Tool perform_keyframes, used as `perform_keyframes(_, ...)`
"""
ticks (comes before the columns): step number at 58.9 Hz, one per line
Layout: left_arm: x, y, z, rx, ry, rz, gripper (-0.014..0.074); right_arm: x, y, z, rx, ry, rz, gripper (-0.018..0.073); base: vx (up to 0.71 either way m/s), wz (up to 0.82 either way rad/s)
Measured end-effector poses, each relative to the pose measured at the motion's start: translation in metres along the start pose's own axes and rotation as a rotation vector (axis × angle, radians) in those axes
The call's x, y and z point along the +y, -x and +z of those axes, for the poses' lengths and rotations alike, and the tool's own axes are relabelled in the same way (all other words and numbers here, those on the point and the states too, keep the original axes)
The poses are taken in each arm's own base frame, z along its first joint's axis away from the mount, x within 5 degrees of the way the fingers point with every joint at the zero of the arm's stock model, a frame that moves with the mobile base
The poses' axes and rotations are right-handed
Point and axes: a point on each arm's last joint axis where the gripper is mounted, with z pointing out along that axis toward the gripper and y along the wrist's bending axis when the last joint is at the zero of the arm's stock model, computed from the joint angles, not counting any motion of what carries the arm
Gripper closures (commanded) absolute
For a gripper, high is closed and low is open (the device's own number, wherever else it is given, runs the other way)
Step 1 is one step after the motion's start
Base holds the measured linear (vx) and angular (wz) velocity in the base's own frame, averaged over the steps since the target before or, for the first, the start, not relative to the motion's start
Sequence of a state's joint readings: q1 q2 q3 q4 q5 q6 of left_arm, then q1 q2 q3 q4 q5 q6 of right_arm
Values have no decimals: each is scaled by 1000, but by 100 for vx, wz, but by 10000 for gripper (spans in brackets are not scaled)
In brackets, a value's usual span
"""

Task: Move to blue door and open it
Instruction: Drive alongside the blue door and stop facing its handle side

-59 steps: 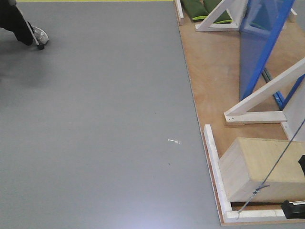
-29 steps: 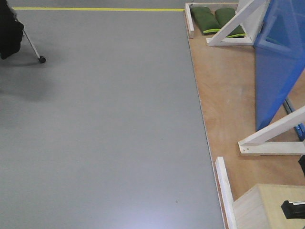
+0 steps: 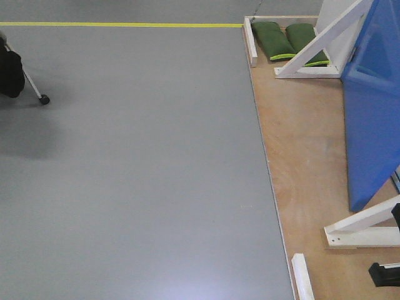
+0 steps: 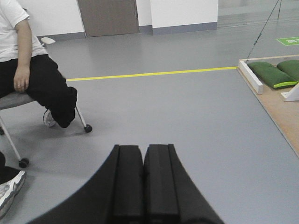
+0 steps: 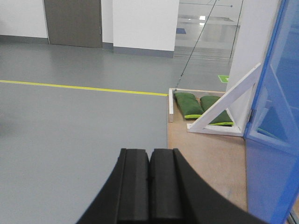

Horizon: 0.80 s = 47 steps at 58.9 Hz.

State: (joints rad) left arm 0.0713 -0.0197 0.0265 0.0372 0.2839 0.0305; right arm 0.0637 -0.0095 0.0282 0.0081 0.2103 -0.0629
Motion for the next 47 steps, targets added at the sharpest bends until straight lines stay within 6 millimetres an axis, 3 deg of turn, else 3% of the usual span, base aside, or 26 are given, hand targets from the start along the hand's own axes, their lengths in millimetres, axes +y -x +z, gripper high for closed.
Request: perform_keyframes(47, 0, 0, 0, 0, 0, 0, 526, 0, 0, 0, 0, 0, 0, 557, 34, -4)
